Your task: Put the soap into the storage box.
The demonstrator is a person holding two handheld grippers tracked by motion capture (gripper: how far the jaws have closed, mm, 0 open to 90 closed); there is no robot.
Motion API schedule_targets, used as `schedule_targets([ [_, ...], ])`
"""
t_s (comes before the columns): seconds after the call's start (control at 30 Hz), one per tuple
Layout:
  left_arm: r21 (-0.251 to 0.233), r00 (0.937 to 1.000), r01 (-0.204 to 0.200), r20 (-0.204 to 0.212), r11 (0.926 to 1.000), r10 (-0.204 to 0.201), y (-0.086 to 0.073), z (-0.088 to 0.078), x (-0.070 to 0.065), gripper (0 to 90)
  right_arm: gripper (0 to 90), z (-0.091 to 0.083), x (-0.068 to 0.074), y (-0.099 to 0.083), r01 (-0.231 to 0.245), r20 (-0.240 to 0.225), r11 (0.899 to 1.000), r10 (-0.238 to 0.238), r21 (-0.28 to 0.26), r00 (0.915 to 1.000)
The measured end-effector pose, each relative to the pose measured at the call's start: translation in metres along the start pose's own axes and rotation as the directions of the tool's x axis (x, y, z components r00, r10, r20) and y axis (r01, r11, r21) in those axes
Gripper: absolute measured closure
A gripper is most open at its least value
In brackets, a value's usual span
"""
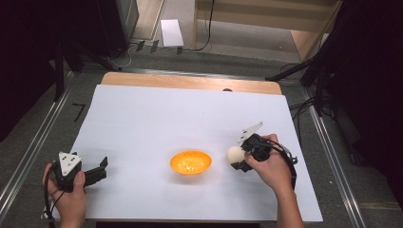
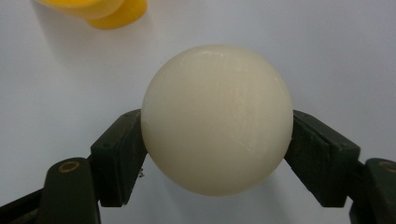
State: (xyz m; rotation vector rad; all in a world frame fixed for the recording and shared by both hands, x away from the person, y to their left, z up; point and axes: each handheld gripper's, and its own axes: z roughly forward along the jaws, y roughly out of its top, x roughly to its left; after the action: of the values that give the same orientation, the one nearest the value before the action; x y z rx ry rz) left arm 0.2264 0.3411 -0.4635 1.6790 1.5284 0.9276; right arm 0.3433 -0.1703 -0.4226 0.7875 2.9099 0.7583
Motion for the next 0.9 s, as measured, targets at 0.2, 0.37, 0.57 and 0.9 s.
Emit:
schedule_targets([
  [0.2, 0.012, 1.0000, 0.004, -0.002, 0.9999, -0.003, 0.000, 0.001, 0.001, 2.0, 25.0, -0.002, 0.002, 0.006, -0.009, -0.011, 1.000, 0.009, -0.009, 0.9999],
  [0.37, 0.011, 1.0000, 0.002, 0.001, 0.9999, -0.002, 0.000, 0.002, 0.000, 2.0, 25.0, -0.006, 0.005, 0.013, -0.004, -0.019, 1.000, 0.004, -0.013, 0.9998],
  [0.57, 0.006, 0.9998, 0.007, 0.016, 1.0000, -0.008, 0.000, 0.001, 0.002, 1.5, 25.0, -0.007, 0.008, 0.021, 0.007, -0.021, 1.000, -0.008, -0.002, 0.9998],
  [0.9, 0.001, 0.9992, 0.006, 0.039, 1.0000, -0.006, 0.000, 0.000, 0.003, 1.6, 25.0, -0.005, 0.014, 0.037, 0.033, -0.025, 0.999, -0.033, 0.003, 0.9992],
])
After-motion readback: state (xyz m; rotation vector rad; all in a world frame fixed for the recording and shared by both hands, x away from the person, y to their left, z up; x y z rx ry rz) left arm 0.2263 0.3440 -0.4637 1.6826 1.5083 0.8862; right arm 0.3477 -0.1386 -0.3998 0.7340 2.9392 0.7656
